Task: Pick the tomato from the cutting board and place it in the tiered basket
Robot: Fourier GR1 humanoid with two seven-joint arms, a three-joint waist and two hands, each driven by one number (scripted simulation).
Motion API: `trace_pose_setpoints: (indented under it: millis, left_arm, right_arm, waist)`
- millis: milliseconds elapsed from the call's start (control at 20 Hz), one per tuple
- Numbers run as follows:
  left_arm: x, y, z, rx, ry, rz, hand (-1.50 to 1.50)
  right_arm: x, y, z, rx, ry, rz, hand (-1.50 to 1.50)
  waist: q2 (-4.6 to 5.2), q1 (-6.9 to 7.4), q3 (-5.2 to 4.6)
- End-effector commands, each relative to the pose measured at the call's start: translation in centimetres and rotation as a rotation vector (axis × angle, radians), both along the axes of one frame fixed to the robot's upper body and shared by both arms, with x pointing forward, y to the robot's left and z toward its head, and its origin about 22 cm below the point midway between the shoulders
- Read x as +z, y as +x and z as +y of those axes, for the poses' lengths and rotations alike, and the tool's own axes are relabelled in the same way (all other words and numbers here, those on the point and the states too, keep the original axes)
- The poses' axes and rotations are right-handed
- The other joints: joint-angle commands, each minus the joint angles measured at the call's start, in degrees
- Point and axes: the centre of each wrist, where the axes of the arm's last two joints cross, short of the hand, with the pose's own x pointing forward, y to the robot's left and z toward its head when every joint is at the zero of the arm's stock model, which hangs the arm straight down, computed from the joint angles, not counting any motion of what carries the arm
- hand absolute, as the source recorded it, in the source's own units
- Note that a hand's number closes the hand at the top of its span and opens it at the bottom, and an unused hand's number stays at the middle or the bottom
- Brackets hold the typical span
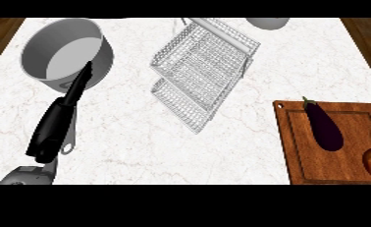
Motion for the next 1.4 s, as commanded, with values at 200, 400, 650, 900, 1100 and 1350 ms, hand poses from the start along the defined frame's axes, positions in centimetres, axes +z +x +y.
trace_pose_setpoints:
  millis: [200, 400, 650, 900, 1100, 1350]
  left_arm:
    - [-0.4, 0.2, -1.0, -0.007, 0.004, 0.002, 0.0]
    - [-0.1, 0.8, -1.1, 0.006, -0.002, -0.005, 0.0]
    - [-0.9, 1.4, -1.9, -0.018, -0.015, -0.016, 0.0]
    - [0.3, -0.4, -0.4, 0.001, 0.005, 0.0, 0.0]
    - [1.2, 0.8, -0.4, -0.017, 0.0, -0.008, 0.0]
    - [-1.5, -0.2, -0.3, -0.004, 0.009, -0.017, 0.0]
  right_arm:
    - [0.3, 0.9, -2.3, -0.033, 0.01, -0.07, -1.5]
    - [-1.3, 1.7, -3.4, -0.042, 0.047, -0.077, -1.5]
    - [-2.9, 2.8, -4.3, -0.045, 0.046, -0.048, -1.5]
    - [-5.6, 3.4, -4.3, -0.039, 0.078, -0.066, -1.5]
    - [-4.9, 3.1, -5.8, -0.061, 0.088, -0.078, -1.5]
    - [-5.7, 5.7, -4.7, -0.052, 0.094, -0.054, -1.5]
  waist:
    - [0.03, 0.08, -0.01]
    - [0.05, 0.1, -0.01]
    - [0.1, 0.1, -0.01]
    - [0.06, 0.35, 0.01]
    - [0.06, 0.18, 0.0]
    - [0.09, 0.4, -0.01]
